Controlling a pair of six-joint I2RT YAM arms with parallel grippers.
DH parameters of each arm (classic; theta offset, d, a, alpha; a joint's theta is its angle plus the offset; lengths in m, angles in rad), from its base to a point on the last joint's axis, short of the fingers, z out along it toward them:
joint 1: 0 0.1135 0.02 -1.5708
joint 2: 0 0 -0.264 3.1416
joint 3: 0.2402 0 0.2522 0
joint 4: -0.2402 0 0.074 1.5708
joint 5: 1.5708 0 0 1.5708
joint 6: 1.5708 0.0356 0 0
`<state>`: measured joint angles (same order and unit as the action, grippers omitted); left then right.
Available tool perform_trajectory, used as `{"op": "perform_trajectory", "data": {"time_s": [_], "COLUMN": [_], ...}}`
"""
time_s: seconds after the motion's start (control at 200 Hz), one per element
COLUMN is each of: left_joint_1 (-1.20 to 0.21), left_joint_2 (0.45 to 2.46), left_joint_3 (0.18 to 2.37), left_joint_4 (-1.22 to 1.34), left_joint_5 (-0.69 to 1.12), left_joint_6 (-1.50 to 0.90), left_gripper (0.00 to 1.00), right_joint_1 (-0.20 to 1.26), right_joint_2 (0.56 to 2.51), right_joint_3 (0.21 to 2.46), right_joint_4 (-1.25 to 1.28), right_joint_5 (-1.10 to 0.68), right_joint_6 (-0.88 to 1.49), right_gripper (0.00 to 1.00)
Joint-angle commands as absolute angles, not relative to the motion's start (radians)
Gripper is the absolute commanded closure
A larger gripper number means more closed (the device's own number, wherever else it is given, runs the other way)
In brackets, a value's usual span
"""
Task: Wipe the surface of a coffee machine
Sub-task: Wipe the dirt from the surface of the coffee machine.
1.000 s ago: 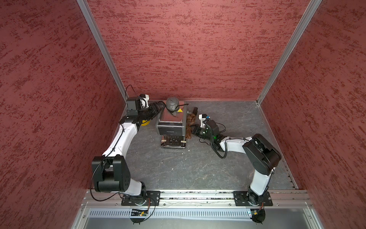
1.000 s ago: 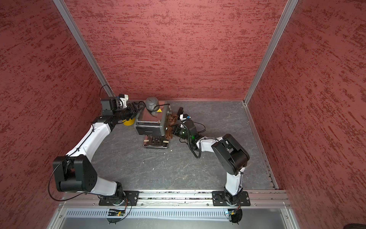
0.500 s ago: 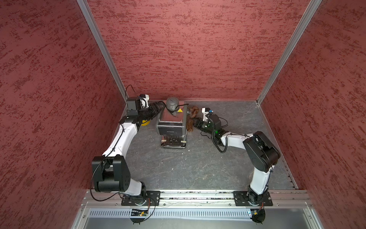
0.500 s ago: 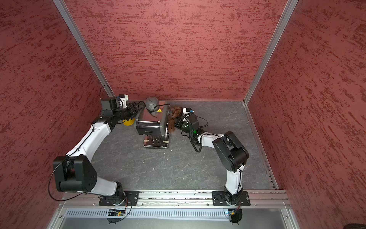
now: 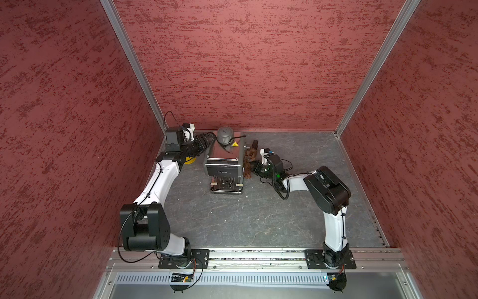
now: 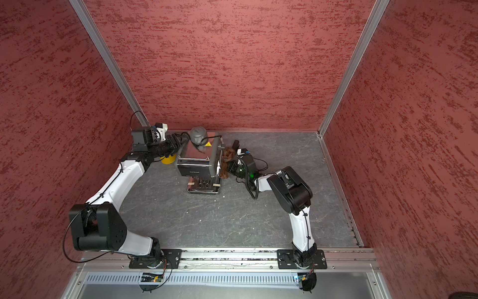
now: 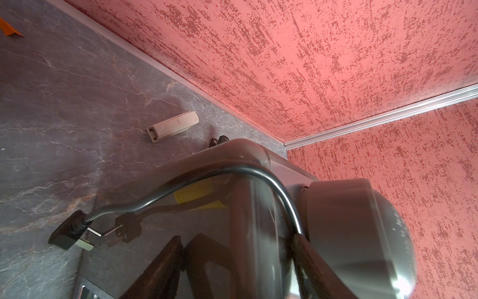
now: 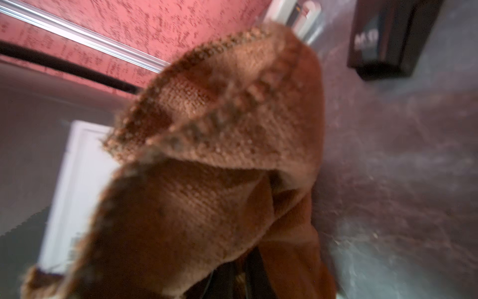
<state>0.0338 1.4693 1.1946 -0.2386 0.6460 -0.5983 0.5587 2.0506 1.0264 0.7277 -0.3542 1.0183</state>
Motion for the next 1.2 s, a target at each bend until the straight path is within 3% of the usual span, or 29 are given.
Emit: {"op": "perform_trajectory", "data": {"time_s": [0.0, 0.396, 0.817, 1.197], "left_joint_1": [0.028, 0.034, 0.035, 0.035], "left_joint_2": [1.476, 1.474, 1.467, 1.469], "left_joint_3": [1.161, 1.158, 1.147, 1.139], "left_joint_4": [-0.308, -0.306, -0.305, -0.293], "left_joint_5": [0.635, 0.638, 0.638, 0.643], "left_joint_6": [-0.6, -0.596, -0.601, -0.607], "left_gripper": [0.33, 0.33, 0.33, 0.33], "right_joint_1": [0.561, 0.574, 0.574, 0.592], "right_joint_2": [2.027, 1.833, 2.052, 2.034], "right_joint_3": [1.035, 0.972, 0.98, 0.882], "right_joint_4": [0.747, 0.772, 0.837, 0.831], "right_joint_5": [-0.37, -0.348, -0.396, -0.442], "right_joint_6": [1.037, 1.075, 1.127, 1.184], "right_gripper": [1.0, 1.0, 1.0, 1.0]}}
